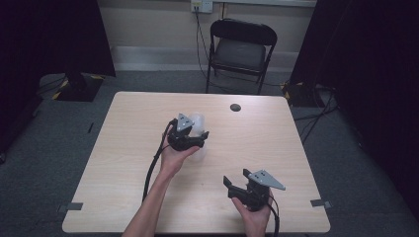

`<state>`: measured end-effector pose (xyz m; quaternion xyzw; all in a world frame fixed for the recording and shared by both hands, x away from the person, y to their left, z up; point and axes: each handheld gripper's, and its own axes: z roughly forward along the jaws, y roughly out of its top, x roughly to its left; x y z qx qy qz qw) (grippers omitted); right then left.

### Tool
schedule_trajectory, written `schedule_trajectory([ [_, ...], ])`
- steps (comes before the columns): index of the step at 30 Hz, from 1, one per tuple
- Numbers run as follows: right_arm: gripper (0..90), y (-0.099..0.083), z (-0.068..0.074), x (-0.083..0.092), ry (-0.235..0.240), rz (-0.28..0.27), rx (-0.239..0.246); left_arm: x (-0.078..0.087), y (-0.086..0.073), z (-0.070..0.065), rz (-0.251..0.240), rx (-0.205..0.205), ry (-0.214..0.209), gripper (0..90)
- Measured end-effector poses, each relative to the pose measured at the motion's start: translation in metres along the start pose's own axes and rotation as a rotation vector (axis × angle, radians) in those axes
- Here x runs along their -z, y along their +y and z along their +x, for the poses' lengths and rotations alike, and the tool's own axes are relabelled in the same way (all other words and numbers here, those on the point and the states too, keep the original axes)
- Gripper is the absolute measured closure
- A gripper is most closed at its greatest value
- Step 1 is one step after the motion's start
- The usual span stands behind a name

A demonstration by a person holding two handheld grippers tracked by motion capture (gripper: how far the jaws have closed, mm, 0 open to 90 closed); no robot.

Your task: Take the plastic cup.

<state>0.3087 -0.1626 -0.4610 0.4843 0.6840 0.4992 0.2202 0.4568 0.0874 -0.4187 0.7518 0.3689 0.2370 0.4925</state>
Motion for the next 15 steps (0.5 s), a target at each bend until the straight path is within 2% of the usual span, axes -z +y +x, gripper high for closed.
schedule_trajectory([
  [3,20.8,-0.0003,-0.0009,0.0010,-0.007,-0.003,0.001,0.0015,0.0013,-0.0004,-0.019,0.013,-0.007,29.4],
  [5,20.8,0.0000,-0.0006,0.0013,-0.031,0.004,0.021,0.0027,0.0023,-0.0005,-0.025,0.015,-0.005,29.5],
  [8,20.9,0.0008,-0.0012,0.0015,-0.013,-0.003,0.005,0.0049,0.0028,-0.0014,-0.028,0.008,-0.008,29.4],
  [10,20.9,0.0012,-0.0011,0.0014,-0.014,-0.004,0.006,0.0062,0.0036,-0.0024,-0.030,-0.001,-0.001,29.4],
  [12,20.8,0.0009,-0.0008,0.0010,-0.011,-0.003,0.005,0.0085,0.0052,-0.0005,-0.058,0.009,-0.003,29.5],
  [15,20.9,0.0006,-0.0008,0.0008,-0.009,-0.002,0.005,0.0092,0.0065,0.0006,-0.057,-0.002,-0.002,29.6],
])
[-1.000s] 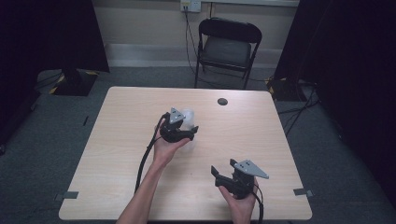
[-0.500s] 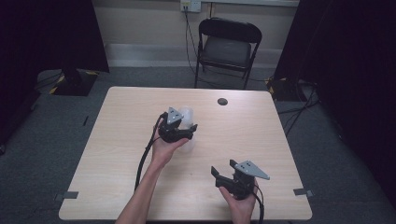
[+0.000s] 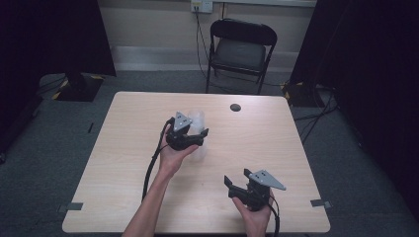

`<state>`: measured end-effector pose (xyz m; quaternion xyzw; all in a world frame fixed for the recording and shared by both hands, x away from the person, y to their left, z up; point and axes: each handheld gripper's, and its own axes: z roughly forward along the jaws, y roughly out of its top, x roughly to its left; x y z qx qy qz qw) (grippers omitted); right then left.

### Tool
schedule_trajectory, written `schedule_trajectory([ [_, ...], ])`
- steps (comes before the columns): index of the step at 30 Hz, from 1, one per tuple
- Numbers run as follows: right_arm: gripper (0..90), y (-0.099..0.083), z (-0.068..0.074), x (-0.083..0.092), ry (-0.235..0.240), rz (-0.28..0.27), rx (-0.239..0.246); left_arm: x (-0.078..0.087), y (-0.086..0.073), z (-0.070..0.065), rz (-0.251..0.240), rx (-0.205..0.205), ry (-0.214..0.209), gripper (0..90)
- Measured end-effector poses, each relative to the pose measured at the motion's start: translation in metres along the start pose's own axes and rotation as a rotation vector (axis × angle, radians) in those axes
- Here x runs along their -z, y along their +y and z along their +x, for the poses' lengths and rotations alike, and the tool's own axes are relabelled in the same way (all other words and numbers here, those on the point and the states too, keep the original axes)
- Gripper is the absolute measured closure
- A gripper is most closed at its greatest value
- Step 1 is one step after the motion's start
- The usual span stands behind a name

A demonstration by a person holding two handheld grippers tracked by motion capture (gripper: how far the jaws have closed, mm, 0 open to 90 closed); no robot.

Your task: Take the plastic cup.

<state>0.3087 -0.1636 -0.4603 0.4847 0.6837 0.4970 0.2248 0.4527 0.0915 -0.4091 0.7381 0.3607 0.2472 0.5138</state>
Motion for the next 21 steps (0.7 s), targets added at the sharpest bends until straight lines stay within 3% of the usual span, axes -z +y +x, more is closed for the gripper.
schedule_trajectory([
  [21,22.2,-0.002,0.001,-0.001,0.001,-0.008,0.005,0.013,0.016,-0.003,-0.105,0.015,0.007,30.7],
])
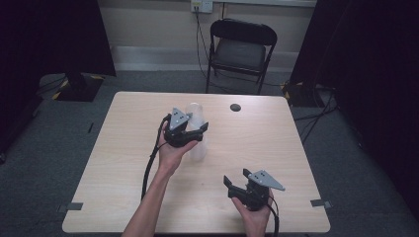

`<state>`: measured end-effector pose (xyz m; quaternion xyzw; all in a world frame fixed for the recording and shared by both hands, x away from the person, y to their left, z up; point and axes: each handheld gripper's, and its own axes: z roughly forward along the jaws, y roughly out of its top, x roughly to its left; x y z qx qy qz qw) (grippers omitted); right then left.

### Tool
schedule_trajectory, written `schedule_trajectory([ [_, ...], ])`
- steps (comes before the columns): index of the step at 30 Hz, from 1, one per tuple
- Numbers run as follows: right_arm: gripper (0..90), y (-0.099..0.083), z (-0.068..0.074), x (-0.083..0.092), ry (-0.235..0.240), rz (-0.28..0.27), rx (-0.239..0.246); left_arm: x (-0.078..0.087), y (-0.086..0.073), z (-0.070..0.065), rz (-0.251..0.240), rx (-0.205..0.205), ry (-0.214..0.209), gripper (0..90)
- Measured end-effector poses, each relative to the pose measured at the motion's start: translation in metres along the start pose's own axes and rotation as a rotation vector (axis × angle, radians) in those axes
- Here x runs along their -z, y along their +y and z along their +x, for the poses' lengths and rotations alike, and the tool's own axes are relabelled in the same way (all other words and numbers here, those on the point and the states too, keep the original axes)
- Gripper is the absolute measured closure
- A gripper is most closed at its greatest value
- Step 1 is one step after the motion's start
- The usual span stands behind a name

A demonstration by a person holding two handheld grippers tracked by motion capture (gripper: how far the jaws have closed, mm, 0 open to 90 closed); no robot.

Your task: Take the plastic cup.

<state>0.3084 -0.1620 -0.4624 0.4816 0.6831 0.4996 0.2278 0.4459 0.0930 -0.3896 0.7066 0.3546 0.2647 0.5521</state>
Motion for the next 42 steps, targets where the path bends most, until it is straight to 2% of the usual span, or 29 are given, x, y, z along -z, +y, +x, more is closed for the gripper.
schedule_trajectory([
  [4,21.9,0.000,-0.001,0.000,0.001,0.001,-0.002,0.002,0.004,-0.003,-0.020,-0.006,-0.014,30.8],
  [6,21.7,-0.001,-0.001,0.000,0.008,0.009,-0.002,0.003,0.006,-0.002,-0.033,0.008,-0.023,30.8],
  [27,21.4,-0.002,0.000,-0.001,0.020,0.003,0.015,0.025,0.021,-0.005,-0.115,-0.014,-0.023,30.8],
  [33,21.5,-0.002,0.001,-0.001,0.023,0.007,0.022,0.038,0.023,-0.005,-0.135,0.018,-0.026,31.1],
  [37,21.5,-0.001,0.002,-0.002,0.024,0.008,0.025,0.042,0.020,-0.002,-0.100,0.045,-0.018,31.0],
  [40,21.5,-0.001,0.003,-0.002,0.023,0.007,0.031,0.047,0.018,0.001,-0.092,0.064,-0.028,31.0],
  [42,21.5,-0.001,0.002,-0.002,0.024,0.009,0.028,0.051,0.018,0.002,-0.107,0.079,-0.035,31.0],
])
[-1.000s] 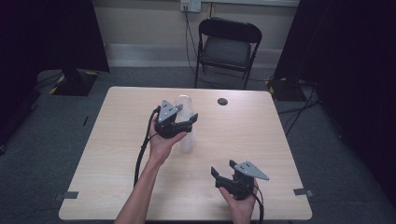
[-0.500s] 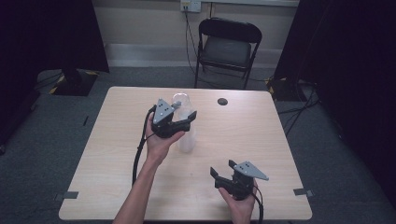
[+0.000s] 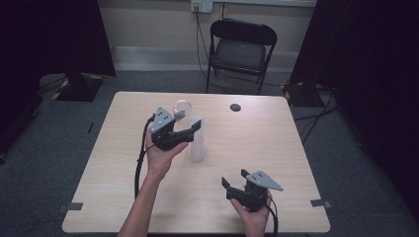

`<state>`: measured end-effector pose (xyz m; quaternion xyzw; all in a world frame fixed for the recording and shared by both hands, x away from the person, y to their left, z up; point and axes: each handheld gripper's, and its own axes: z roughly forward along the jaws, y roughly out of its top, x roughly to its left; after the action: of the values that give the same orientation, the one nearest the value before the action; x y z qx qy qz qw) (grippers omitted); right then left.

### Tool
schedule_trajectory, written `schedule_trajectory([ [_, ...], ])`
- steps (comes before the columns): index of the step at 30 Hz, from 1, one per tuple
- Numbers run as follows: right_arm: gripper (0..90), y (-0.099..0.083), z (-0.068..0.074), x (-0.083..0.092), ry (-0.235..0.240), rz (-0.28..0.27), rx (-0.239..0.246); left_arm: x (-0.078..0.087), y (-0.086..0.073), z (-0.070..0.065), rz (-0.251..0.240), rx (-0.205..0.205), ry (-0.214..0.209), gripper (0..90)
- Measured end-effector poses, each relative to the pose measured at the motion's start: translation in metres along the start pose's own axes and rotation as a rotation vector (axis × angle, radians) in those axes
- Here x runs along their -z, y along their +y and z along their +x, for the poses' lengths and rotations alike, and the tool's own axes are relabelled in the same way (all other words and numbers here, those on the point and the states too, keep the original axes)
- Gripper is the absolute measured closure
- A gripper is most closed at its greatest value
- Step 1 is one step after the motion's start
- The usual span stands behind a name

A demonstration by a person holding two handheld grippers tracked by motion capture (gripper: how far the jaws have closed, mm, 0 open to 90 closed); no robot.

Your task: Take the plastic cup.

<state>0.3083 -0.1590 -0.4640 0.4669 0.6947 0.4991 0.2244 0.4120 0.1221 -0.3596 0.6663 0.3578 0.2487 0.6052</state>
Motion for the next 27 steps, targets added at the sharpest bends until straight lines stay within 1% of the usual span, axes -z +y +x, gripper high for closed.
schedule_trajectory([
  [2,21.5,0.000,0.000,0.000,0.002,0.001,0.001,0.005,0.001,0.001,-0.005,0.001,-0.015,31.0],
  [3,21.5,0.000,0.000,0.000,0.003,0.002,0.003,0.007,0.001,0.002,0.003,0.002,-0.014,31.0],
  [6,21.5,0.001,0.001,0.000,0.004,0.003,0.009,0.013,0.000,0.004,0.006,0.012,-0.009,31.1],
  [7,21.5,0.001,0.001,-0.001,0.005,0.005,0.012,0.014,-0.001,0.004,0.005,0.023,-0.010,31.2],
  [10,21.3,0.002,0.004,-0.002,0.013,0.006,0.017,0.018,-0.003,0.005,0.012,0.034,-0.013,31.3],
  [13,21.1,0.002,0.004,-0.002,0.016,0.004,0.020,0.022,-0.005,0.005,0.009,0.052,-0.030,31.3],
  [15,21.0,0.002,0.005,-0.003,0.022,0.003,0.016,0.024,-0.006,0.002,-0.006,0.067,-0.028,31.6],
  [17,20.9,0.002,0.005,-0.003,0.029,0.003,0.018,0.028,-0.007,0.001,-0.007,0.067,-0.044,31.7],
  [20,20.1,0.003,0.006,-0.003,0.032,0.002,0.022,0.032,-0.008,-0.003,-0.010,0.079,-0.049,31.8],
  [21,19.9,0.003,0.007,-0.003,0.033,0.001,0.021,0.033,-0.009,-0.004,-0.010,0.090,-0.046,31.8],
  [22,19.9,0.003,0.007,-0.003,0.035,-0.002,0.024,0.034,-0.009,-0.004,-0.004,0.093,-0.045,31.9],
  [24,19.6,0.003,0.009,-0.004,0.038,0.004,0.033,0.035,-0.011,-0.006,-0.001,0.117,-0.042,32.1],
  [26,19.7,0.003,0.010,-0.004,0.039,0.002,0.037,0.036,-0.014,-0.007,0.013,0.112,-0.044,32.1],
  [27,19.7,0.003,0.010,-0.004,0.038,0.002,0.041,0.036,-0.016,-0.009,0.015,0.119,-0.050,32.1],
])
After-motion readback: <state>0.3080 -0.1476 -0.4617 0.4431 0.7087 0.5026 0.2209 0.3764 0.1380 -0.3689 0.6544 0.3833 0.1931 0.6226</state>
